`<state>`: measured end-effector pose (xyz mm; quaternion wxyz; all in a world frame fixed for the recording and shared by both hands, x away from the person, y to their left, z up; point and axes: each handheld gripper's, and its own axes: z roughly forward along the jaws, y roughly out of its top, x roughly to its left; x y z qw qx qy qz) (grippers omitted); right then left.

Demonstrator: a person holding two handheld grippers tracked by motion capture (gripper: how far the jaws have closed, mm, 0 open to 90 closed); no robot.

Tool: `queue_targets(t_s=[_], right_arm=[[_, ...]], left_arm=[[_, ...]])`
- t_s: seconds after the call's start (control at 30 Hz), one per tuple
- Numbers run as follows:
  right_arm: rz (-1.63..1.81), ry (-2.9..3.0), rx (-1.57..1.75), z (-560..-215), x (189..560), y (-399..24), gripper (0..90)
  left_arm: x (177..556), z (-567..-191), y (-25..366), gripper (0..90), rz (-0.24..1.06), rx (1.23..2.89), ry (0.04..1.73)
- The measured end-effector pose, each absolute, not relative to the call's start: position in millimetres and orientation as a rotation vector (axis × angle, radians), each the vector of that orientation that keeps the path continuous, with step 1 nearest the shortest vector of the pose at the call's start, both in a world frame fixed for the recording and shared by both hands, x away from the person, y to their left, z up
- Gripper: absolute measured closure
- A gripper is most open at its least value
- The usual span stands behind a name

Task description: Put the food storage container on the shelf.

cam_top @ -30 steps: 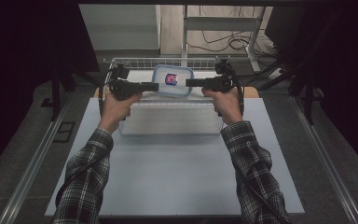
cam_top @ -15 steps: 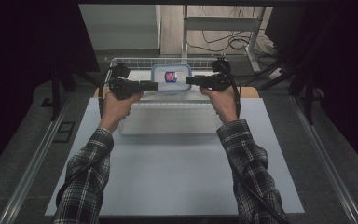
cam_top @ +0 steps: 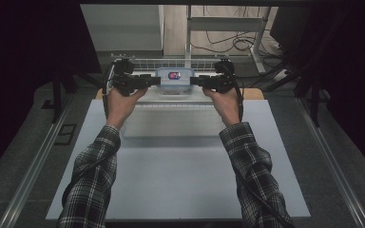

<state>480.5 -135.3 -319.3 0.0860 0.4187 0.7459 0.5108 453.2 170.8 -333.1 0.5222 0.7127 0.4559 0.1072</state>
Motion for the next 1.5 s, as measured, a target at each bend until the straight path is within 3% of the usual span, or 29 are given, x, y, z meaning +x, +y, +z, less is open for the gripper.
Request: queue_targets(t_s=[0.13,0.3,0.5,0.67,0.83,1.13,1.5], right_arm=[[1.548,2.208,1.232,-321,478,-138,44.2],[1.607,2.223,1.179,-323,473,-140,35.0],[1.572,2.247,1.119,-327,465,-135,19.1],[1.541,2.248,1.098,-332,461,-135,9.9],[1.511,2.268,1.071,-337,455,-136,6.2],[1.461,2.291,1.022,-342,440,-137,2.8],[1.446,2.28,0.97,-347,421,-137,2.5]], left_arm=[[449,-332,173,37.2,0.271,1.685,1.058],[442,-332,176,21.1,0.302,1.695,1.015],[432,-339,175,8.8,0.306,1.713,0.98],[424,-346,174,5.3,0.285,1.722,0.955],[416,-352,171,4.3,0.286,1.748,0.937],[399,-357,163,2.0,0.369,1.807,0.862],[376,-366,157,0.0,0.38,1.821,0.818]])
